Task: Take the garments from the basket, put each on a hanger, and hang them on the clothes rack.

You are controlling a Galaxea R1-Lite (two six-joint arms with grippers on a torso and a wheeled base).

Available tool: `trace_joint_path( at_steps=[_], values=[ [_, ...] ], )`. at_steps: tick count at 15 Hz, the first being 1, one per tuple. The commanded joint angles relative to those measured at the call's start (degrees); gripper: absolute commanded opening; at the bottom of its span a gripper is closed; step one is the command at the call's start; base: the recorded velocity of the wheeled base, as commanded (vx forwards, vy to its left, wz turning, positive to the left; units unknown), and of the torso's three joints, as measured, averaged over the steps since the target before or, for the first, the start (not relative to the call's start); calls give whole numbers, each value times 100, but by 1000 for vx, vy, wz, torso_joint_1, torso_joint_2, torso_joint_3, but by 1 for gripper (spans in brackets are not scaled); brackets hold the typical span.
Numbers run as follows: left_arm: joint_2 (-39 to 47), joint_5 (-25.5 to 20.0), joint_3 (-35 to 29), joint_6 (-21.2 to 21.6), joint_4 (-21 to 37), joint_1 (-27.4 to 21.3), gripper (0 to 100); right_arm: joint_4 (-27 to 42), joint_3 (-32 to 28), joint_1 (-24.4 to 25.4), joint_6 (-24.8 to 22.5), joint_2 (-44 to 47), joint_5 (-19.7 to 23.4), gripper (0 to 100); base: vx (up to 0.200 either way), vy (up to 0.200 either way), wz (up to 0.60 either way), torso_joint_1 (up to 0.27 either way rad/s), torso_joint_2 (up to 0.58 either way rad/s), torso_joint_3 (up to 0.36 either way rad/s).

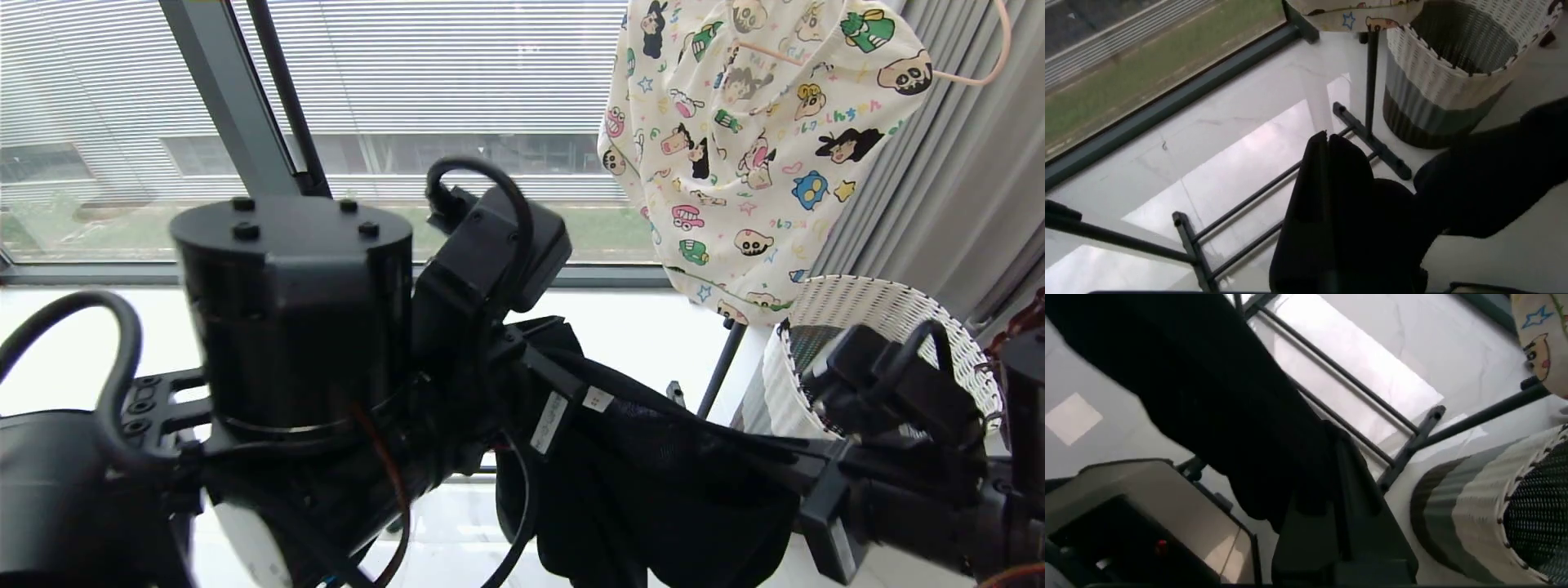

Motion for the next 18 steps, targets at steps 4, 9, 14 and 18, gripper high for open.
trace_joint_path(
  at_steps=[4, 9, 14, 18],
  values=[
    [546, -27, -209, -27, -8, 43, 0, -27, 405, 534, -47, -374, 32, 0, 0, 0, 0, 0, 0, 0],
    [485, 536, 705, -1512, 89, -784, 0, -247, -966, -916, -56, 180, 93, 0, 0, 0, 0, 0, 0, 0],
    [643, 1019, 916, -1574, 107, -1056, 0, -238, -1336, -986, -56, 409, 85, 0, 0, 0, 0, 0, 0, 0],
    [652, 1538, 881, -1556, 89, -907, 0, -220, -1046, -977, -65, 162, 85, 0, 0, 0, 0, 0, 0, 0]
  ],
)
